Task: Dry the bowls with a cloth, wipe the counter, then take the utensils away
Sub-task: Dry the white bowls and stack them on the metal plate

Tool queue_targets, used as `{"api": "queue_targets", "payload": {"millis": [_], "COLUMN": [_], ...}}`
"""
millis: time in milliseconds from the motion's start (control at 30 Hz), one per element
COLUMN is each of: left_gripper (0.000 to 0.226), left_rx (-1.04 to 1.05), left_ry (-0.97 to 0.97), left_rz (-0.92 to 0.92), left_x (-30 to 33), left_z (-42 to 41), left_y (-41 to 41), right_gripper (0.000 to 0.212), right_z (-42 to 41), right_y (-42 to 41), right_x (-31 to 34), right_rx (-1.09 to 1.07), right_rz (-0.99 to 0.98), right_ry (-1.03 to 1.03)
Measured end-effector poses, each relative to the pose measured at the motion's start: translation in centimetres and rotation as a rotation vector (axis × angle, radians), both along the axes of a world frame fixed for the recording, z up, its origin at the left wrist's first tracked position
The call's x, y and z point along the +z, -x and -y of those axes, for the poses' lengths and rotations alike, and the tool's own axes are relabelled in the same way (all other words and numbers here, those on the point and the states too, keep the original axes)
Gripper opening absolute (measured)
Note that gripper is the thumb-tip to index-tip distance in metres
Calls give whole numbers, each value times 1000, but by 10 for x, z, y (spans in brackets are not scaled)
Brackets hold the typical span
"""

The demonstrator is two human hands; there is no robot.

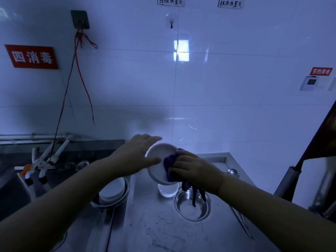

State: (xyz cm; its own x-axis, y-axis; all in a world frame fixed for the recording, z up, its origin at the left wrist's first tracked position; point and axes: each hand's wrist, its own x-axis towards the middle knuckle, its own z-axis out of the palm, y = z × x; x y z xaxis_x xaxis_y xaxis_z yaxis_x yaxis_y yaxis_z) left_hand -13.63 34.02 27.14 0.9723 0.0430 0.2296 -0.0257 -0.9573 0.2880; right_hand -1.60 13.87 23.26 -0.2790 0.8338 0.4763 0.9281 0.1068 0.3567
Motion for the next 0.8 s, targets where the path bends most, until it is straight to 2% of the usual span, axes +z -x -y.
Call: {"api": "queue_targets", "payload": {"millis": [67,133,200,267,333,400,500,567,600,667,733,800], "left_gripper": [52,35,17,9,8,5,4,10,14,20,23,26], "left_rx": [-130,-272,-364,-358,-280,-164,3,54,47,-2,-21,-17], "left_ry": [-342,-582,-599,-490,-330,-40,586,991,1133,1313,1413,1439], "left_rz": [164,223,249,208,153,101,45,61,75,97,109,124], "left_x": [-2,-4,-2,1,-1,-8,-22,-30,-33,-35,-33,-31], "left_z": [10,23,30,30,25,22,28,39,46,61,71,75], "left_y": [14,22,21,19,18,20,22,21,19,13,7,2], "right_gripper": [18,21,19,25,41,50,44,40,38,39,62,55], "right_z": [4,6,7,8,10,14,16,11,7,-4,-13,-18], "right_y": [1,1,3,3,2,0,2,4,8,20,28,34], "right_x": [1,1,-1,-4,-6,-6,-5,-4,-3,-2,-9,-16], "right_rx": [-46,-79,-108,-138,-166,-204,-383,-414,-376,-277,-229,-226], "right_rz": [-75,-138,-183,-209,-300,-534,-905,-1020,-1041,-1020,-972,-946], "right_ry": [-6,-33,-49,-64,-105,-189,-464,-586,-605,-558,-530,-572]}}
